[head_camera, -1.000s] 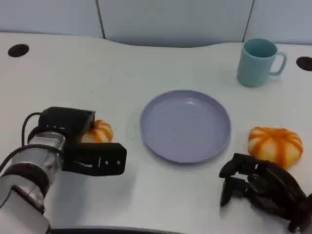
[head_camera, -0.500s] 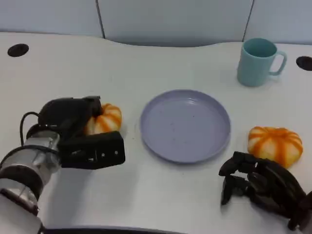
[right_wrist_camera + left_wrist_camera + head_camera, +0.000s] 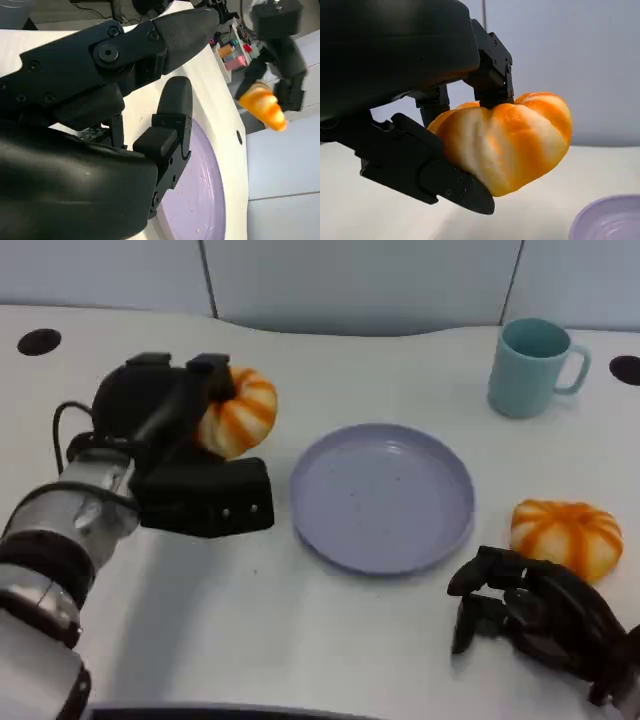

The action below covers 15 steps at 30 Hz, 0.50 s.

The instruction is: Grasp the bread from the table and place it into the plate.

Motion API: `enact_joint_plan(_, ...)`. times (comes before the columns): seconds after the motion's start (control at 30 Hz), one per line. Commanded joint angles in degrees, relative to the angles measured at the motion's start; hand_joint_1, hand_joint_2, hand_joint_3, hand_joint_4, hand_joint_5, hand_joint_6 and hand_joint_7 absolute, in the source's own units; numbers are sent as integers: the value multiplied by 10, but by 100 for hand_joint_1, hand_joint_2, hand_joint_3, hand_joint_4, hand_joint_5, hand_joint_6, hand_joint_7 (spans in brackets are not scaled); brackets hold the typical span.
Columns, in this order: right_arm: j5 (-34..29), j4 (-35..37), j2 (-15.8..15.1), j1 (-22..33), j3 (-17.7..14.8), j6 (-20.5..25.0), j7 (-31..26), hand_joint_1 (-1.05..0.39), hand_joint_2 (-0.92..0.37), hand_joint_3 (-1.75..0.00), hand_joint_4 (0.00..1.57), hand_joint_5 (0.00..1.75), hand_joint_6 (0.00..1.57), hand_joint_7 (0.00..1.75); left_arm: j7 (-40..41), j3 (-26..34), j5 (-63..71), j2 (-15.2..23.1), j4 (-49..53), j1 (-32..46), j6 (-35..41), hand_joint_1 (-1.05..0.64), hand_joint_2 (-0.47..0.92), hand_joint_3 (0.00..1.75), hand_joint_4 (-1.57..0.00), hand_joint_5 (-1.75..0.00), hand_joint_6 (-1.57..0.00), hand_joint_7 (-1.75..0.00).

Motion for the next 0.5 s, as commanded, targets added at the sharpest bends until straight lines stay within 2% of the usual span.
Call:
enact_joint_plan(0.03,-15,19,-5,17,5,15,-11,-54,-92,-3,63,145,73,95,-13,-20,20,-10,-14,-36,-4,-30,89,5,-77,-175,-69,-133)
enact_joint_plan(0.2,-14,10,-2,20,6,19,-11,-54,-92,-3,63,146,73,96,-12,-33,29,-38,-9,-54,-6,-32,88,1,-81,-175,-78,-115)
enact_joint_plan(0.27,-9,7,0,19,5,28,-8,-52,-92,-3,64,146,73,96,-21,-34,27,-54,-6,-63,-14,-33,87,0,-83,-175,-93,-71)
enact_joint_plan(0.3,-7,7,1,19,4,30,-5,-51,-92,-3,64,146,73,96,-23,-39,31,-60,-4,-68,-15,-34,87,0,-84,-175,-99,-57)
enact_joint_plan(0.33,-6,9,1,19,4,29,-4,-51,-92,-3,63,146,73,96,-28,-42,32,-68,-1,-71,-15,-35,87,1,-85,-175,-103,-48)
enact_joint_plan(0.4,-11,11,1,20,5,15,-6,-51,-92,-4,64,146,73,96,-40,-49,34,-82,5,-75,-14,-37,88,1,-85,-175,-105,-44)
enact_joint_plan(0.43,-13,9,1,21,7,11,-8,-51,-92,-5,65,146,73,96,-43,-54,36,-88,8,-76,-13,-37,87,1,-86,-175,-105,-43)
enact_joint_plan(0.47,-14,9,2,21,8,8,-8,-51,-92,-5,65,146,73,96,-43,-60,39,-92,11,-76,-15,-36,85,1,-86,-175,-97,-75)
enact_joint_plan(0.5,-13,10,3,21,8,7,-6,-51,-92,-6,65,146,73,96,-45,-63,40,-96,13,-76,-20,-34,85,1,-86,-175,-83,-114)
